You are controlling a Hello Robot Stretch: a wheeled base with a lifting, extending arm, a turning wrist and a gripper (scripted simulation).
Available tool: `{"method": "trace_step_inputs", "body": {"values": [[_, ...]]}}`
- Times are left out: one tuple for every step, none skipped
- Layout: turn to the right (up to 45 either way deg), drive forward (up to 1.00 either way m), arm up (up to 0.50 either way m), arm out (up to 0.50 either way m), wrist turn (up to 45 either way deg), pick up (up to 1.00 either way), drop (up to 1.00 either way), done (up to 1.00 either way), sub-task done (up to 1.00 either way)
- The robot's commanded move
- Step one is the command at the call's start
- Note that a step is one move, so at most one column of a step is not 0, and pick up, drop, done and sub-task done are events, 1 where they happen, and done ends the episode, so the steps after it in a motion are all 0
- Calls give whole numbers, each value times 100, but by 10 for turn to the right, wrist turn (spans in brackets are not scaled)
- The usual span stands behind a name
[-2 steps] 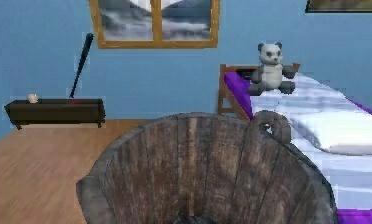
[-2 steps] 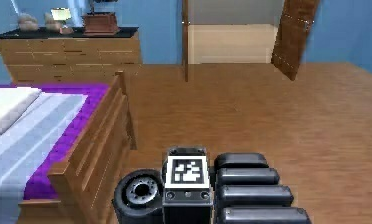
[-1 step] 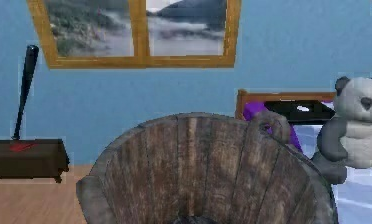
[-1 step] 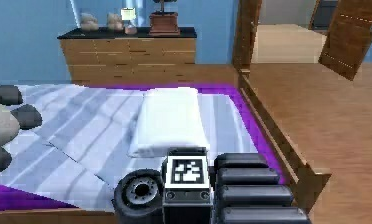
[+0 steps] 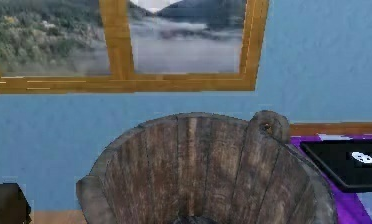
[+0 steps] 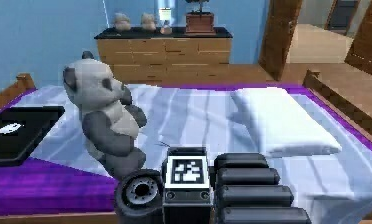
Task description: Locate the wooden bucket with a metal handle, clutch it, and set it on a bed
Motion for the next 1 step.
{"method": "trace_step_inputs", "body": {"values": [[-450,0,0,0,0,0,0,0,0]]}}
